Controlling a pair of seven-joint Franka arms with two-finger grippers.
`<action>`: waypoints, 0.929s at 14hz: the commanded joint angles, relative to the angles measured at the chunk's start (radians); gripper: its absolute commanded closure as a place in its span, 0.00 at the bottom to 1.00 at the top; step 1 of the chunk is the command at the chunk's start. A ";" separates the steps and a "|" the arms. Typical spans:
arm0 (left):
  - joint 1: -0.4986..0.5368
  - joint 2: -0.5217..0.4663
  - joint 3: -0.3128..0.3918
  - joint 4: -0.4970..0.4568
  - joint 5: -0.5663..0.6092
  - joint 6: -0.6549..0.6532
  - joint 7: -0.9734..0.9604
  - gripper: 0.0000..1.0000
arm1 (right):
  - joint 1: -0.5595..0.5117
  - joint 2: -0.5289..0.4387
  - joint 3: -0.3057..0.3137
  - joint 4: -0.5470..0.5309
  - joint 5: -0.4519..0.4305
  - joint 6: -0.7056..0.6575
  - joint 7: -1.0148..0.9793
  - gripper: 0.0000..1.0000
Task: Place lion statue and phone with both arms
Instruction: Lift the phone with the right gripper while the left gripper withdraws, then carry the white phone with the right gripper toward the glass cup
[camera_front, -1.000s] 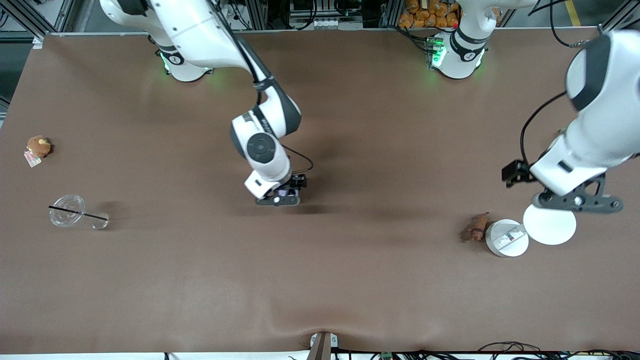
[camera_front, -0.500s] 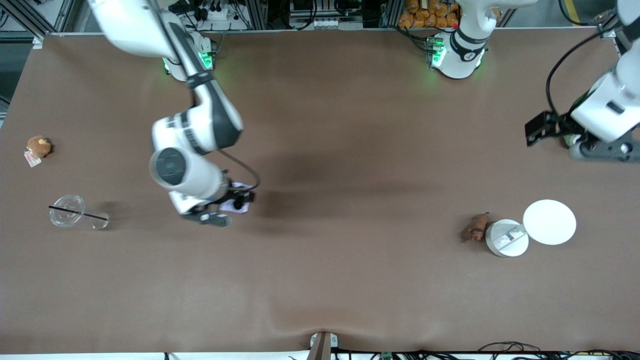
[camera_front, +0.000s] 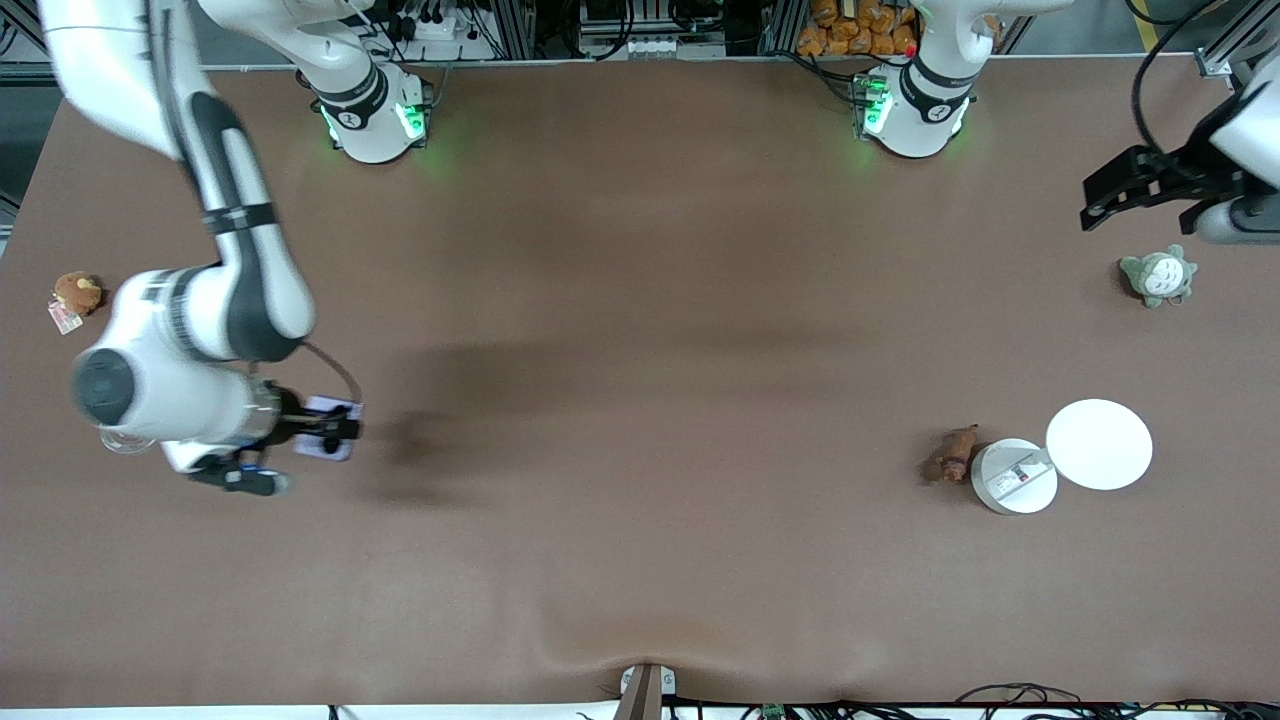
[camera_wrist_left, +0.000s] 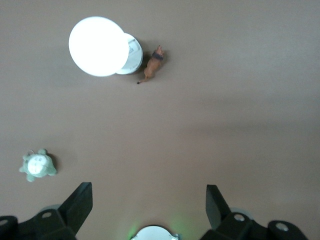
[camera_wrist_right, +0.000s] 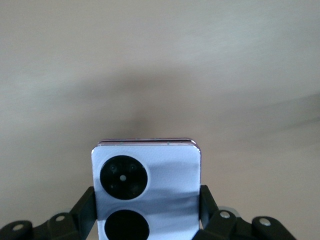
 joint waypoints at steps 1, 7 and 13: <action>0.028 -0.059 -0.005 -0.068 -0.025 -0.001 -0.012 0.00 | -0.073 0.066 0.022 0.010 -0.037 0.088 -0.073 1.00; 0.028 -0.059 -0.005 -0.079 -0.018 -0.041 -0.032 0.00 | -0.160 0.141 0.016 0.003 -0.085 0.200 -0.202 1.00; 0.065 -0.060 -0.003 -0.079 -0.007 -0.040 -0.031 0.00 | -0.154 0.153 0.016 -0.089 -0.080 0.316 -0.196 1.00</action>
